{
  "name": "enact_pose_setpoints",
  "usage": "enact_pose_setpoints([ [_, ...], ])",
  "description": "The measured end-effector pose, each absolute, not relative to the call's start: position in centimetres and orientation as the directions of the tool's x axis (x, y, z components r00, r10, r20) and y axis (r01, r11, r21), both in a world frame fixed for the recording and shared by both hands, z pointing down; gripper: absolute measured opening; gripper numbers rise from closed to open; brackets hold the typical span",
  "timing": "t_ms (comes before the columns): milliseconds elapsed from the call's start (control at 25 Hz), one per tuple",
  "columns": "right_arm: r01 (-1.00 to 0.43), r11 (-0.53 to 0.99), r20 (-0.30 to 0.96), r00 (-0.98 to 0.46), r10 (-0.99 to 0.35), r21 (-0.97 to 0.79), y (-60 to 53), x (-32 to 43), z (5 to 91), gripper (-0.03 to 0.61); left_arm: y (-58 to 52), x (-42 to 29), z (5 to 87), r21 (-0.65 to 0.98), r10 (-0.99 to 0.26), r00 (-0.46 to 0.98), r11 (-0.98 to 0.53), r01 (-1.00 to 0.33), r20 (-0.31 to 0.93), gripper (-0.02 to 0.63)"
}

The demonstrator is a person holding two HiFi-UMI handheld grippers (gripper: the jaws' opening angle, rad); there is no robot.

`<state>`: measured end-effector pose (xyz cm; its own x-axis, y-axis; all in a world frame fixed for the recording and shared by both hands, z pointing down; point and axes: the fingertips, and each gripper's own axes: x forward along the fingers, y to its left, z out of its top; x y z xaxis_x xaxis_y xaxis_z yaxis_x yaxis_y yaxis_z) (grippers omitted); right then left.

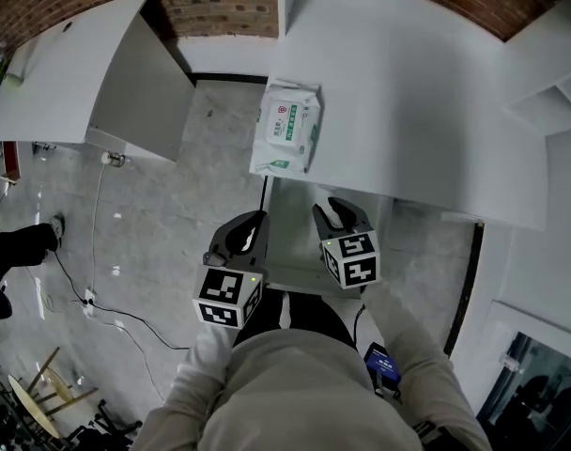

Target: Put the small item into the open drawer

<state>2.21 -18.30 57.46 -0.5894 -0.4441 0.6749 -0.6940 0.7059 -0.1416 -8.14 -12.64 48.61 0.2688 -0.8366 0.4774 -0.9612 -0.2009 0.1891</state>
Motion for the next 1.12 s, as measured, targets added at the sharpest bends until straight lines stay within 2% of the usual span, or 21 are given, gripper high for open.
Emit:
enact_pose_setpoints([
  [560,-0.819,0.550,0.406,-0.564,-0.720,-0.164,-18.6,7.2,44.5,0.097,-13.7,-6.3,47.2,0.159,-0.828,0.370,-0.333,-0.929,0.422,0.025],
  [920,-0.862,0.457,0.259,-0.504,-0.824,-0.220,-16.1,10.2,38.6,0.047,-13.8,-4.5,45.5,0.143,-0.805,0.438,-0.418,-0.897,0.400,0.025],
  [1120,-0.876,0.423,0.227,-0.471,-0.853,-0.230,-14.2,11.2,36.9,0.029,-13.8,-4.0,44.3,0.131,-0.804,0.465,-0.450,-0.883,0.370,0.025],
])
